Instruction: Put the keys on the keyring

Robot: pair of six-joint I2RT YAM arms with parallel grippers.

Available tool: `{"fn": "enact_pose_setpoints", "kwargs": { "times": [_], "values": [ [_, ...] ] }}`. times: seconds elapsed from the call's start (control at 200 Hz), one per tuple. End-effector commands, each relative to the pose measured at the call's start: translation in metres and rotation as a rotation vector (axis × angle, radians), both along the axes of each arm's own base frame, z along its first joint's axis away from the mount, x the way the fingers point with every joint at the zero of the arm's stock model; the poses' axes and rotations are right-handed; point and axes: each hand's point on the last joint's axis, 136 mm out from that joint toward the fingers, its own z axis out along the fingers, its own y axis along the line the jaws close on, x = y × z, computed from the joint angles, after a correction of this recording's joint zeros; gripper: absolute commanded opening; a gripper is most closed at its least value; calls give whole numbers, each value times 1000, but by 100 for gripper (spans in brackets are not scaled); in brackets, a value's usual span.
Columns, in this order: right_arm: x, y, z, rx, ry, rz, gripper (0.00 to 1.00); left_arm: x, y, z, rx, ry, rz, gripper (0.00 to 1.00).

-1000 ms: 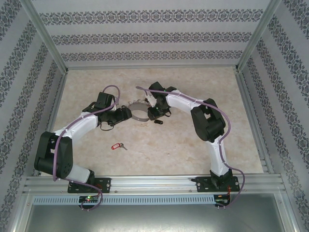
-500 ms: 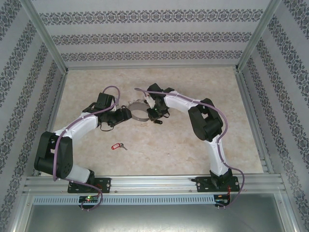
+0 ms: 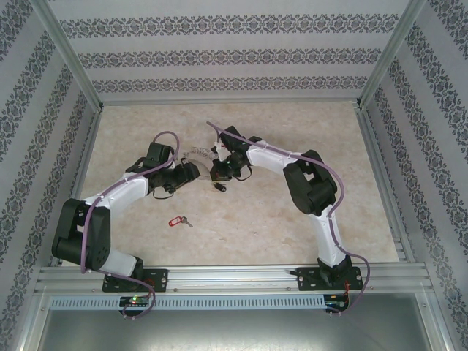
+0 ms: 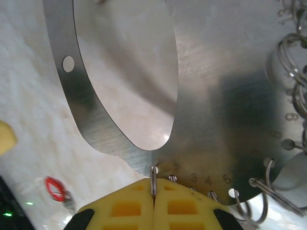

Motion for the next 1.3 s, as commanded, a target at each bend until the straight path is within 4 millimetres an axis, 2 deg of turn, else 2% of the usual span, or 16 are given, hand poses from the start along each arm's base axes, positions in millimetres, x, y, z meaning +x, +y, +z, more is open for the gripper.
{"fn": "enact_pose_setpoints", "kwargs": {
  "times": [0.0,0.1,0.215,0.385,0.635,0.854,0.939,0.969,1.059,1.154,1.294],
  "values": [
    [-5,22,35,130,20,-23,0,15,10,5,2,-16,78,70],
    [-8,23,38,153,31,-29,0,22,13,5,2,2,104,69],
    [-11,22,42,171,27,-35,0,31,14,-2,2,30,131,63],
    [-18,23,42,183,49,-35,0,52,12,-9,-8,23,165,61],
    [-22,27,44,210,65,-59,0,82,7,-19,-21,35,189,48],
    [-23,24,40,199,75,-74,2,96,5,-12,0,3,170,23],
    [-22,24,41,197,71,-83,7,95,5,-12,15,1,159,9],
    [-22,24,41,196,67,-87,9,94,4,-13,19,0,150,1],
    [-20,22,45,196,53,-93,20,94,-8,-5,-2,-37,76,0],
    [-17,19,52,216,52,-82,30,95,-18,12,5,-80,2,0],
    [-22,17,81,273,13,-26,36,99,-21,43,47,-119,-64,0]
  ]
}}
